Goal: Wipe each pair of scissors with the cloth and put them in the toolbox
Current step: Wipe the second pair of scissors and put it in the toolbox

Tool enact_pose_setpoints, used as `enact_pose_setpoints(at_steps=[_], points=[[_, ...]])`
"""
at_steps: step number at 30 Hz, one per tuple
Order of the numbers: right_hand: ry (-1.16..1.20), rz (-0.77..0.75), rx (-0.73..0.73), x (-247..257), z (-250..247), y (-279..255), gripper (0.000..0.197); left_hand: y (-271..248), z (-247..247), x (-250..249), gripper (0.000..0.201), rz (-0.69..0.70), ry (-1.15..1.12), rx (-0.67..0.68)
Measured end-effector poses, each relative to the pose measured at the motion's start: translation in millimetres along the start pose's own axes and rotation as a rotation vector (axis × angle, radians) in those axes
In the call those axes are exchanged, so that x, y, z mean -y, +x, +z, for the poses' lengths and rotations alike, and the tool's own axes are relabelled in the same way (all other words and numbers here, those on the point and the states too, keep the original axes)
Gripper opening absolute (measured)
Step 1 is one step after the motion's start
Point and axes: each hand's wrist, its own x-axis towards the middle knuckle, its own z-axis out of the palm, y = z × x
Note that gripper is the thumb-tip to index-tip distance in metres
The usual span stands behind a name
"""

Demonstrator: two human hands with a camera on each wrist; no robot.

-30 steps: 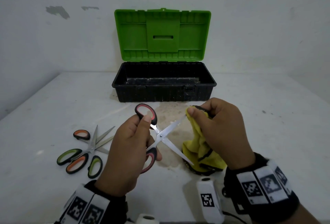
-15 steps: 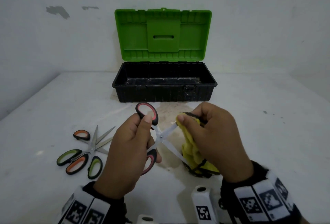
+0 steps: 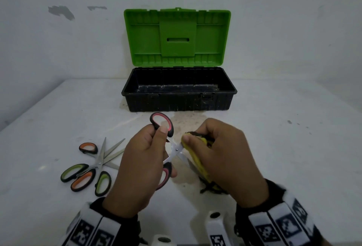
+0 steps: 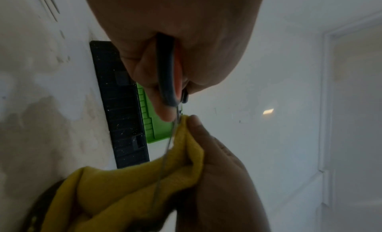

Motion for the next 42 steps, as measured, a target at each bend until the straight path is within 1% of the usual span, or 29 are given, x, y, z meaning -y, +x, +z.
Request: enact_pose_setpoints(at_steps=[3,4,7,8,11,12,14,17,20,23,24,26,30,32,34,35,38,40,42], points=[[0.023,0.04,-0.058,-4,-2,4,0.025,-2,0,-2,0.036,0.019,-0.02,-0.015],[0.03,0.031,-0.034,-1,-2,3,0.024,-2,-1,-2,0.037,0.02,-0.019,-0.022],[0.037,-0.003,0.098,10,4,-3,0.023,-2,-3,-5,0.037,0.019,-0.014,-0.027],[0.032,-0.001,0.092,10,5,-2,0.023,-2,-2,-6,0.037,0.018,-0.01,-0.026],[0.019,0.017,-0.014,6,0,5,0.024,-1,-2,-7,0.035,0.024,0.022,-0.028],[0.026,0.011,-0.012,6,-1,5,0.024,-1,-2,-7,0.035,0.023,0.028,-0.026],[0.043,-0.03,0.05,12,1,1,0.021,0,0,-7,0.035,0.021,0.028,-0.017],[-0.005,-0.119,0.115,17,6,-6,0.02,-2,1,-6,0.035,0.021,0.027,-0.007],[-0.057,-0.151,0.155,13,2,-6,0.021,-3,1,-6,0.036,0.03,0.021,0.004],[-0.075,-0.174,0.251,13,-2,-5,0.024,-3,0,-6,0.036,0.04,0.024,0.006],[-0.07,-0.174,0.263,13,-2,-5,0.025,-3,0,-6,0.037,0.039,0.025,0.007],[-0.067,-0.164,0.222,11,-2,-4,0.024,-3,0,-7,0.036,0.031,0.03,0.006],[-0.064,-0.096,0.116,6,-2,0,0.021,-1,-3,-4,0.037,0.026,0.048,0.013],[-0.05,-0.043,0.032,-1,-7,4,0.021,-2,-5,-3,0.037,0.013,0.043,0.03],[0.003,0.046,-0.014,-14,-17,9,0.025,-1,-10,-2,0.036,-0.004,0.046,0.055],[0.047,0.1,-0.02,-21,-23,11,0.027,-1,-12,-3,0.037,-0.019,0.048,0.069],[0.178,0.236,-0.058,-45,-41,19,0.027,2,-19,-4,0.052,-0.086,0.027,0.134],[0.181,0.26,-0.1,-58,-51,27,0.025,3,-20,-3,0.051,-0.118,0.014,0.198],[0.2,0.247,-0.12,-65,-57,35,0.025,3,-17,-2,0.046,-0.128,-0.005,0.266]])
